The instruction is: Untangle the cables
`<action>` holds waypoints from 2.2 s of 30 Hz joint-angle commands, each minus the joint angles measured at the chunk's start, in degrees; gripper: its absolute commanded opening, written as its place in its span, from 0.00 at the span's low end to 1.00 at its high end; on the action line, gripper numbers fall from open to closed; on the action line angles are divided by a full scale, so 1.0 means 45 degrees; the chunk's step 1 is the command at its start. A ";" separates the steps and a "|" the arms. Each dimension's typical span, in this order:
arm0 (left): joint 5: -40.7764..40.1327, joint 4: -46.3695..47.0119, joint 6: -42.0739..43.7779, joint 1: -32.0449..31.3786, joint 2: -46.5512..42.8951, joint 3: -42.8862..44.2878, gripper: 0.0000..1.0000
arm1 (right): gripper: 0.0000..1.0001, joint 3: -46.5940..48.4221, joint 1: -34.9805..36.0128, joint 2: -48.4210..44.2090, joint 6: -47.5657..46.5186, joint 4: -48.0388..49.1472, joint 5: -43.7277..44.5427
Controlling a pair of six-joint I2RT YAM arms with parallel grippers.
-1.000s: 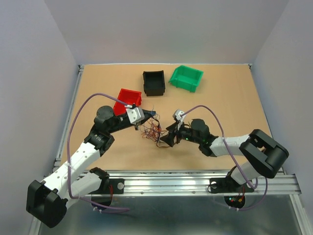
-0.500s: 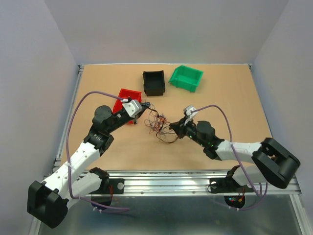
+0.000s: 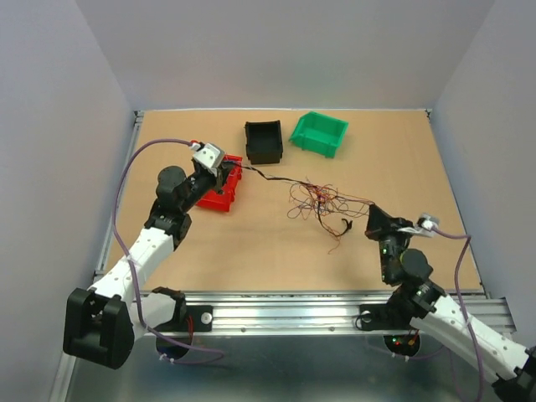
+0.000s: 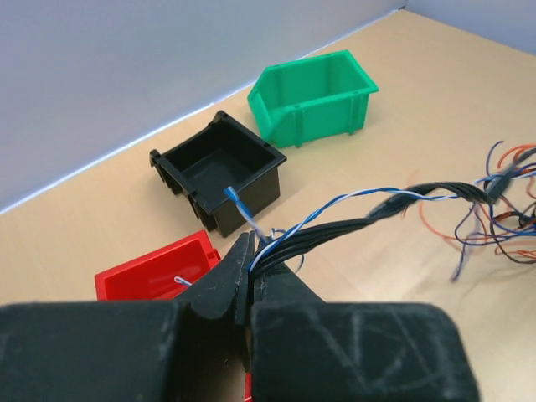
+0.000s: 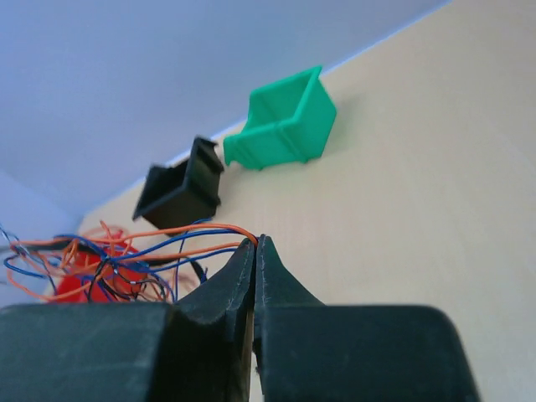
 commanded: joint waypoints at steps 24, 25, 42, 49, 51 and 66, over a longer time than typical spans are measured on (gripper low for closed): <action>0.4454 -0.2063 0.3090 -0.2857 0.0993 0.1684 0.08 | 0.78 0.0197 -0.0028 0.2490 -0.3252 0.2791 -1.0081; 0.4434 -0.2240 0.3210 -0.2956 0.1072 0.1763 0.08 | 0.78 0.0375 -0.0028 0.3772 -0.3292 0.3315 -1.0244; 0.3751 -0.4136 0.4558 -0.4070 0.2733 0.2818 0.08 | 0.73 0.1431 0.0342 0.9292 -0.3311 0.9766 -1.3430; 0.3653 -0.4253 0.4656 -0.4149 0.2734 0.2857 0.08 | 0.46 0.2251 0.0323 1.0288 -0.3273 0.9766 -1.3391; 0.3536 -0.4254 0.4656 -0.4129 0.2656 0.2857 0.08 | 0.33 0.2291 0.0323 1.0464 -0.3273 0.9766 -1.3235; 0.1935 -0.2051 0.4325 -0.4129 0.0391 0.1179 0.73 | 0.01 0.2601 0.0342 0.8278 -0.3057 0.7015 -1.1359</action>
